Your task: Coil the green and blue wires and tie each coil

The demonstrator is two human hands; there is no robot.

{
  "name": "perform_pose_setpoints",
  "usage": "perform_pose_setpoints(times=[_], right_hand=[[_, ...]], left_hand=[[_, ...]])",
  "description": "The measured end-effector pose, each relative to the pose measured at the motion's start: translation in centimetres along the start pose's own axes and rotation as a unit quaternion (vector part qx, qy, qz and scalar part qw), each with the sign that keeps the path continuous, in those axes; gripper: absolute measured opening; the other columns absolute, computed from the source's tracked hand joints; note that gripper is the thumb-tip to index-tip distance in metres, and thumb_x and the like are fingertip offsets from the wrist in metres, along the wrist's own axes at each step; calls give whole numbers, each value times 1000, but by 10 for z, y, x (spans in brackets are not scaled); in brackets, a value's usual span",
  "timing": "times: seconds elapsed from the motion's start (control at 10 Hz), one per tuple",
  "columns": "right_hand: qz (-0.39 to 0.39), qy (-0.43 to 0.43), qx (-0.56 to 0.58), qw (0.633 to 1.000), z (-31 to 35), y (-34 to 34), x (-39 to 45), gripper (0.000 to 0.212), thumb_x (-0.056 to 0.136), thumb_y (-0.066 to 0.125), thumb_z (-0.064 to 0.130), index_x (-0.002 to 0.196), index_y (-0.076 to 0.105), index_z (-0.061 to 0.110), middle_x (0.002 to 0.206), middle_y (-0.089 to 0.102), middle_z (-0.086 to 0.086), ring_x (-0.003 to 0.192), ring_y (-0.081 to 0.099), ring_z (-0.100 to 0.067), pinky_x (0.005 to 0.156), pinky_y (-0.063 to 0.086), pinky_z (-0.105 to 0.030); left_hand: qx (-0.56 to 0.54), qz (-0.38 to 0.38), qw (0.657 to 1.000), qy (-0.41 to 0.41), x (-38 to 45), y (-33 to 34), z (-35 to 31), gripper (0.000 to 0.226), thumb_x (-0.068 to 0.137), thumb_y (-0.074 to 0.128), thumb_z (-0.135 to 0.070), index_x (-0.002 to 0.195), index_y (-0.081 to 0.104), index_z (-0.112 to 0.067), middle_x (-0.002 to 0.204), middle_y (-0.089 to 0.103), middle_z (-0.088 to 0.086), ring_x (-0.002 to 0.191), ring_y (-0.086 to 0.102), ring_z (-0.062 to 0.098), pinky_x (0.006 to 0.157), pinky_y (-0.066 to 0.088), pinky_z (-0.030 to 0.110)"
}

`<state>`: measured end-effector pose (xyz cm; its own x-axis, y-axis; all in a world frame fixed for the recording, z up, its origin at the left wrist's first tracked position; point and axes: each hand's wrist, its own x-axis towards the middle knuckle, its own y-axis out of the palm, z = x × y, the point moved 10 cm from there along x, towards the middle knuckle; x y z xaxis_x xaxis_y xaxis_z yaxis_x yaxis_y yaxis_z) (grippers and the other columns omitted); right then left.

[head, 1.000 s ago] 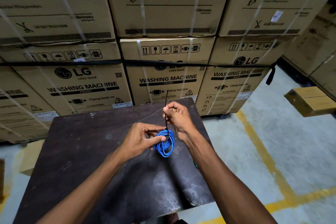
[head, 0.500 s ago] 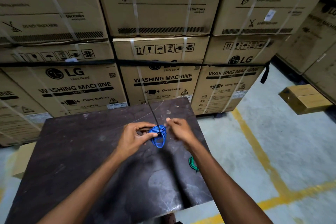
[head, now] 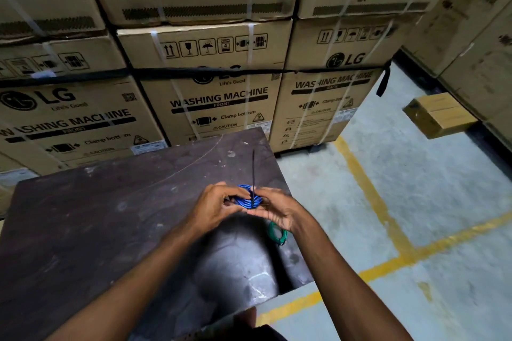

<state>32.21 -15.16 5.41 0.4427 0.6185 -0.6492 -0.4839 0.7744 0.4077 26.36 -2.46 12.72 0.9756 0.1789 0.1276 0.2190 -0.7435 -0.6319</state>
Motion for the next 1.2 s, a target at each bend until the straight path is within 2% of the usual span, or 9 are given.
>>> perform_pose_setpoints(times=[0.1, 0.3, 0.4, 0.5, 0.6, 0.7, 0.8, 1.1, 1.2], right_hand=[[-22, -19, 20, 999, 3, -21, 9, 12, 99, 59, 5, 105, 68, 1, 92, 77, -16, 75, 77, -21, 66, 63, -32], [-68, -60, 53, 994, 0, -70, 44, 16, 95, 60, -6, 104, 69, 4, 87, 78, -9, 73, 76, -18, 69, 64, -32], [-116, -73, 52, 989, -9, -100, 71, 27, 91, 63, -10, 117, 65, -3, 90, 76, -14, 71, 75, -19, 77, 64, -35], [-152, -77, 21, 985, -19, -120, 90, 34, 89, 67, -10, 123, 63, -6, 95, 76, -17, 75, 74, -21, 80, 63, -35], [-180, -104, -32, 978, -31, -141, 116, 35, 86, 71, -8, 121, 67, -3, 112, 74, -24, 95, 71, -31, 96, 57, -44], [-212, -118, -88, 966, -34, -154, 126, 35, 82, 76, -3, 117, 72, 2, 110, 75, -20, 97, 71, -29, 96, 57, -40], [-248, -124, -189, 942, -32, -166, 134, 33, 81, 79, -1, 114, 74, 1, 105, 76, -15, 86, 72, -16, 85, 58, -27], [-236, -149, -349, 895, -14, -160, 135, 29, 82, 80, 20, 110, 76, 14, 100, 78, -1, 92, 73, -14, 92, 57, -31], [-232, -171, -373, 882, -1, -153, 127, 29, 88, 73, 24, 116, 75, 15, 112, 76, -1, 104, 71, -13, 102, 52, -34]], left_hand=[[-52, 27, 998, -11, 8, 22, 9, 30, 74, 85, -20, 102, 80, -29, 104, 72, -30, 97, 71, 3, 87, 56, 23], [-167, -38, 979, -115, 22, 70, 53, 37, 84, 78, -2, 105, 78, -31, 129, 69, -15, 103, 71, -1, 91, 59, 28], [-220, -88, 953, -187, 29, 98, 90, 42, 83, 77, 3, 117, 74, -21, 124, 71, -2, 87, 71, 3, 84, 59, 24], [-263, -83, 932, -234, 35, 123, 112, 40, 86, 73, 5, 120, 72, -17, 104, 79, -4, 83, 72, 7, 80, 59, 23], [-275, -88, 914, -283, 44, 150, 142, 38, 85, 73, 7, 116, 72, -16, 95, 79, -14, 80, 72, 2, 73, 58, 19], [-263, -80, 914, -299, 45, 165, 158, 37, 84, 75, 2, 110, 75, -23, 93, 79, -15, 82, 75, 5, 76, 61, 25], [-260, -50, 908, -324, 42, 189, 182, 29, 80, 78, -17, 104, 77, -35, 99, 80, -4, 89, 78, 20, 83, 63, 44], [-270, -52, 901, -337, 46, 192, 174, 24, 89, 73, -4, 107, 73, -19, 100, 77, 10, 81, 75, 18, 72, 62, 27], [-260, -57, 911, -316, 48, 180, 174, 32, 85, 74, -24, 117, 72, -19, 100, 74, 3, 83, 72, 19, 77, 62, 37]])
